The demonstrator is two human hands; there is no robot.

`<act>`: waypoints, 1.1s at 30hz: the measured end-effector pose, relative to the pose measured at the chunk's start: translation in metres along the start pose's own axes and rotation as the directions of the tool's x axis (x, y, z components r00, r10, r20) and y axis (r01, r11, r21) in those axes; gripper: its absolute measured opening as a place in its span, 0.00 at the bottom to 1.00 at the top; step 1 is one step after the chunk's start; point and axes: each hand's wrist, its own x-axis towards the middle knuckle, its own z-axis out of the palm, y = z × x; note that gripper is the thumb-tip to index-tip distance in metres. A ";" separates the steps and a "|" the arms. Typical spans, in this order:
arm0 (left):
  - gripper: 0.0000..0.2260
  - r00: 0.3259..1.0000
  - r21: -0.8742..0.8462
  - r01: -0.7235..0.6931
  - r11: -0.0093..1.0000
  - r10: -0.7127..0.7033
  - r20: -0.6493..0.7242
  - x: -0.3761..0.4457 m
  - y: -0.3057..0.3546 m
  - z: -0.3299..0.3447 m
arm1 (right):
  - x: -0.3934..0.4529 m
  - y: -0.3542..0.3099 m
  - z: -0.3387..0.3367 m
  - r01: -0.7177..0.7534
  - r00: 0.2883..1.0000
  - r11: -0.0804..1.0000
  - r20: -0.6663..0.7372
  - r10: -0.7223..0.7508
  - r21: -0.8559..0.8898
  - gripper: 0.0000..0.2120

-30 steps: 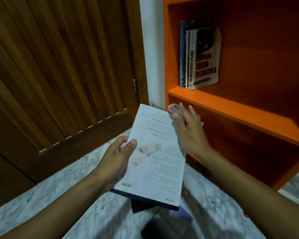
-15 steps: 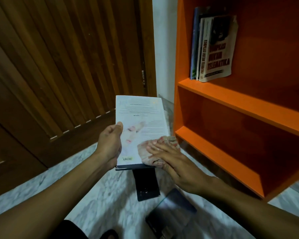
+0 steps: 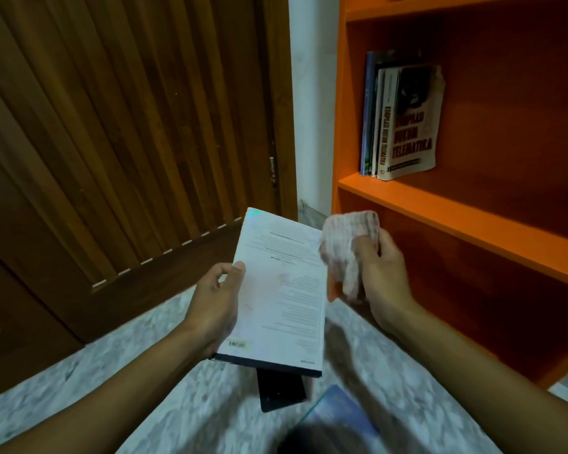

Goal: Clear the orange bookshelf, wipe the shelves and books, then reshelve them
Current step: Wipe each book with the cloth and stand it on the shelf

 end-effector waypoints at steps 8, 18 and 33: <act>0.14 0.975 0.143 -0.141 0.980 0.112 0.190 -0.013 -0.001 0.046 | 0.003 0.026 0.028 0.418 0.908 0.687 0.309 -0.284 -0.595 0.28; 0.11 0.997 -0.058 0.066 0.996 -0.064 0.033 0.003 0.000 0.035 | -0.030 0.061 0.038 0.588 0.800 0.448 0.566 -0.199 -0.673 0.28; 0.13 0.983 -0.182 0.075 0.981 -0.103 -0.152 0.011 0.001 0.032 | -0.057 0.078 0.032 0.697 0.704 0.472 0.642 -0.303 -0.541 0.24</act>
